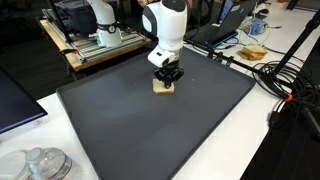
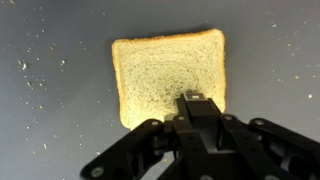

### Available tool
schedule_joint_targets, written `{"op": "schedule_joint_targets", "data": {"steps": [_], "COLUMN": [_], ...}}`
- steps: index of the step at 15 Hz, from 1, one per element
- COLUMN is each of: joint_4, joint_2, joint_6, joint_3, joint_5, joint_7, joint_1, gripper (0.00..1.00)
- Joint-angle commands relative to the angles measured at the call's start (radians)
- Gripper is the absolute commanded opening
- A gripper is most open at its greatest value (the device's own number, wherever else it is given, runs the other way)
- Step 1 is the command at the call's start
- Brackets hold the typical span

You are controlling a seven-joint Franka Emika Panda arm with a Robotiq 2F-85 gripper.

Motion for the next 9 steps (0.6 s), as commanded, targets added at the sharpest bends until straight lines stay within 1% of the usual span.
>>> {"op": "schedule_joint_targets", "data": {"steps": [1,6,7,9], "joint_4": [0.003,0.003,0.003,0.004], "joint_2": [0.001,0.001,0.001,0.007], "joint_6": [-0.004,-0.004,-0.004,0.005], "joint_3": [-0.02,-0.022,-0.022,-0.03], "joint_5": [0.013,0.012,0.012,0.001], "joint_7": [-0.009,-0.008,-0.008,0.006], "joint_1": [0.019,0.022,0.022,0.034], "gripper": [0.22,0.22,0.05,0.05]}}
